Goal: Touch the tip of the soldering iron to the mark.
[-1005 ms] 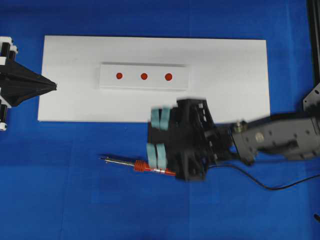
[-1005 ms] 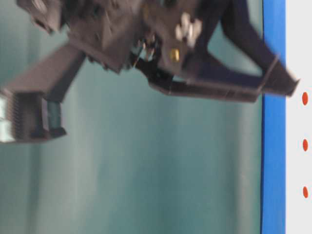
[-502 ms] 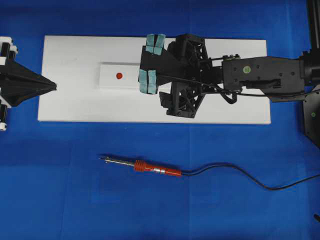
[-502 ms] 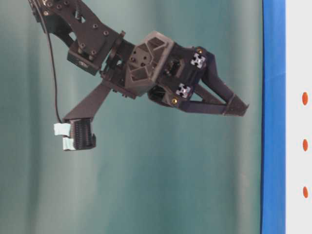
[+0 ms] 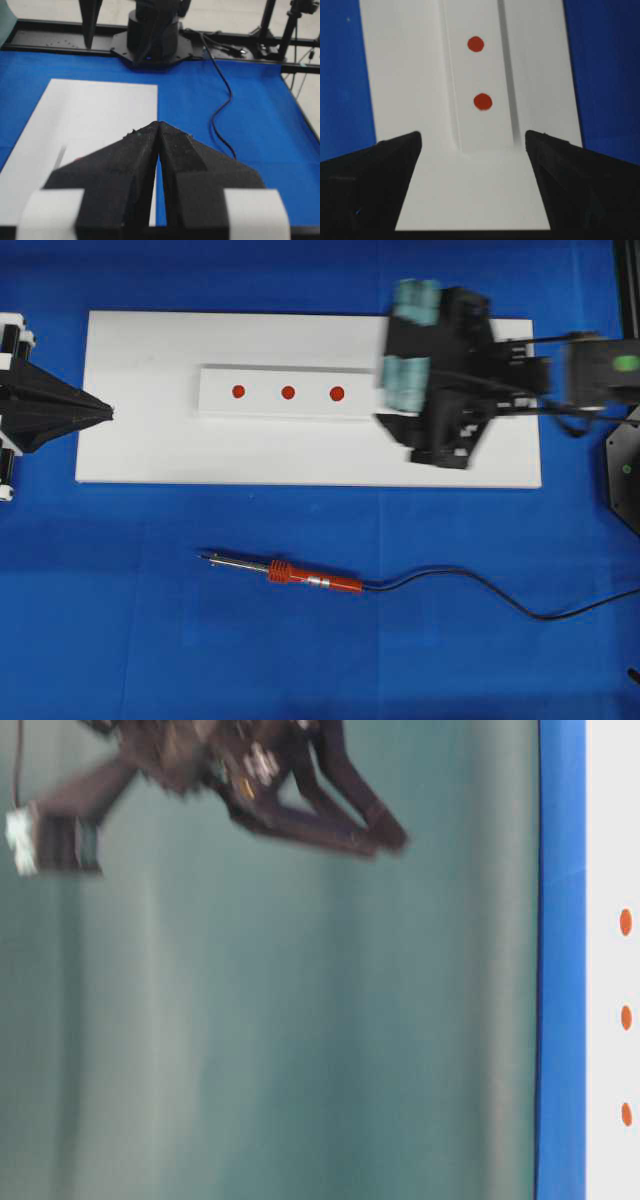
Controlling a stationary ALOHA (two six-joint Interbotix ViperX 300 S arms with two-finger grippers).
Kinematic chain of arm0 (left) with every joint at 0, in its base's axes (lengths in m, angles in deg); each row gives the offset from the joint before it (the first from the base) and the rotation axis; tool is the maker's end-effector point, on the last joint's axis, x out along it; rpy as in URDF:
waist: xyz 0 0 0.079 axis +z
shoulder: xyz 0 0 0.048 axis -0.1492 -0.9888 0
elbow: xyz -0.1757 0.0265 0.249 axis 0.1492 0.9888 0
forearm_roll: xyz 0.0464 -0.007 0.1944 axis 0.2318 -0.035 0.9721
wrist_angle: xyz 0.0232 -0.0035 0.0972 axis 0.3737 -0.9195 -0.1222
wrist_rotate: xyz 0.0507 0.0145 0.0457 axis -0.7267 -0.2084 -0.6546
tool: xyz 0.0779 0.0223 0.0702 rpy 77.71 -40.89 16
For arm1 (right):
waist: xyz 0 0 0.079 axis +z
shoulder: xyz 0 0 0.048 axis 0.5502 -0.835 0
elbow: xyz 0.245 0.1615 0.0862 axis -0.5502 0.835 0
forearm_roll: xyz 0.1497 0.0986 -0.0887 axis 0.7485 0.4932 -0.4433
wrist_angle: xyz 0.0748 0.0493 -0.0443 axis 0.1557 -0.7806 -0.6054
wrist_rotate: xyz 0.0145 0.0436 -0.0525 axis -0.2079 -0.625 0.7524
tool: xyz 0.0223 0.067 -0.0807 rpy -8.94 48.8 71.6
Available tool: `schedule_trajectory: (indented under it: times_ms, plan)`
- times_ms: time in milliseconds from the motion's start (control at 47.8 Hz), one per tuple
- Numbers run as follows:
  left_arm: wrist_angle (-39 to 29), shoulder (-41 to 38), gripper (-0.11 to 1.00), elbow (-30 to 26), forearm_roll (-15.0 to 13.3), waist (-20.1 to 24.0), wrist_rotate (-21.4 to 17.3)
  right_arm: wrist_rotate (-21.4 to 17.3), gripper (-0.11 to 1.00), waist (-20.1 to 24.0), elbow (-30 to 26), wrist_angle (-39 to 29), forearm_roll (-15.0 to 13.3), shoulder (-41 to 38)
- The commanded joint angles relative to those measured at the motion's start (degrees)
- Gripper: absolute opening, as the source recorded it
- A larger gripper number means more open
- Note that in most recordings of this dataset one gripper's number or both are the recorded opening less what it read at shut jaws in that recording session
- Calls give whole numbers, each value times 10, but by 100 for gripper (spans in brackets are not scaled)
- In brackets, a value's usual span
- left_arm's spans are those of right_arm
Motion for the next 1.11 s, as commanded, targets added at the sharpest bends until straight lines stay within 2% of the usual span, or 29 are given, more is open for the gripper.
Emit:
schedule_trajectory:
  times_ms: [0, 398, 628, 879, 1088]
  plan:
    - [4, -1, 2, -7, 0, -2, 0, -3, 79, 1, 30, 12, 1, 62]
    - [2, 14, 2, -7, 0, -2, -1, -6, 79, 1, 178, 22, 4, 316]
    - [-1, 14, 2, -7, 1, -2, -1, -9, 79, 1, 266, 36, 7, 427]
    - [-5, 15, 2, -5, 0, -2, -1, -9, 79, 1, 356, 90, 25, 501]
    - [-7, 15, 2, -5, 1, -2, -1, -9, 79, 1, 378, 121, 31, 511]
